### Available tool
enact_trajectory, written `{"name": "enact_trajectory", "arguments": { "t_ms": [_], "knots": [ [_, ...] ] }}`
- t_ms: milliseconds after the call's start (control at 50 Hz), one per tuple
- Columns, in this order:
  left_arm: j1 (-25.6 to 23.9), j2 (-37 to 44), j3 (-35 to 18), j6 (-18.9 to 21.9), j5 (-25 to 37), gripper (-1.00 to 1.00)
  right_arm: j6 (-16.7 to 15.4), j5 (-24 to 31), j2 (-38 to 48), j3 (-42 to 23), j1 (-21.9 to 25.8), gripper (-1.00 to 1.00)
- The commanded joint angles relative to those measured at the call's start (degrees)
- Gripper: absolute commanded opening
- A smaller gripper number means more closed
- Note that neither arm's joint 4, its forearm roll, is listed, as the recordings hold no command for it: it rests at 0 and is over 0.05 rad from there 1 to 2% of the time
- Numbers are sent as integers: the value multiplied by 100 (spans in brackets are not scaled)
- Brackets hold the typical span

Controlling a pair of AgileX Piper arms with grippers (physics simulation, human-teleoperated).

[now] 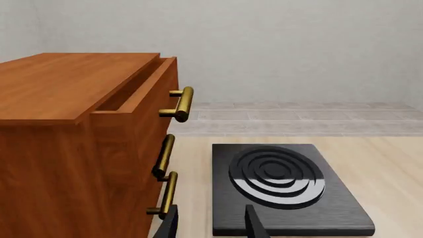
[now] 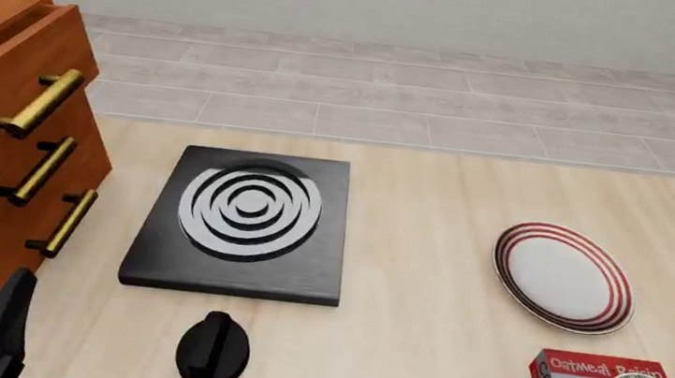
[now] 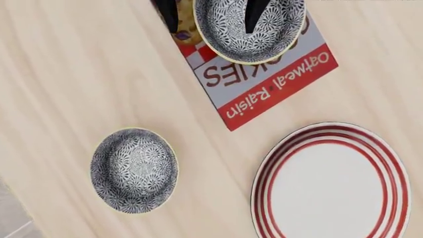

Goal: Pick the akita bowl on the cookies box and place it on the plate.

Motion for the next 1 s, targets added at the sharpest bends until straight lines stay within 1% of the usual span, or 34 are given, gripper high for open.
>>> {"name": "enact_trajectory", "arguments": {
  "t_ms": [20, 200, 240, 260, 280, 300, 320, 340, 360, 380, 400, 420, 440, 540, 580, 660, 720, 820, 880, 900, 1000],
  "knots": [
    [0, 0, 0, 0, 0, 100, 144, -169, 58, 217, 100, 100],
    [0, 0, 0, 0, 0, 100, 122, -260, 132, 282, 89, 100],
    [0, 0, 0, 0, 0, 100, 115, -159, 34, 241, 123, 100],
    [0, 0, 0, 0, 0, 100, 120, -165, 62, 214, 74, -100],
    [0, 0, 0, 0, 0, 100, 19, -115, 22, 146, 16, -100],
    [0, 0, 0, 0, 0, 100, -214, -197, 149, 46, -227, -100],
    [0, 0, 0, 0, 0, 100, -104, -125, 86, 39, -147, -100],
    [0, 0, 0, 0, 0, 100, 27, 77, -130, 52, 88, -100],
    [0, 0, 0, 0, 0, 100, -71, 50, -72, -8, -41, -100],
    [0, 0, 0, 0, 0, 100, -24, 76, -91, -15, -5, -100],
    [0, 0, 0, 0, 0, 100, -48, 48, -70, -4, -16, -100],
    [0, 0, 0, 0, 0, 100, -140, -43, 35, -29, -139, -100],
    [0, 0, 0, 0, 0, 100, -68, -53, 44, -5, -94, -100],
    [0, 0, 0, 0, 0, 100, -157, -81, 67, -62, -148, -100],
    [0, 0, 0, 0, 0, 100, -156, -115, 104, -61, -175, -100],
    [0, 0, 0, 0, 0, 100, -137, -5, -7, -97, -117, -100],
    [0, 0, 0, 0, 0, 100, -134, -53, 33, -91, -145, -100],
    [0, 0, 0, 0, 0, 100, -29, 154, -152, -187, -20, -100],
    [0, 0, 0, 0, 0, 100, -4, 161, -160, -233, 1, -100],
    [0, 0, 0, 0, 0, 100, 52, 213, -217, -246, 79, -100],
    [0, 0, 0, 0, 0, 100, 168, 431, -379, -482, 226, -100]
  ]
}}
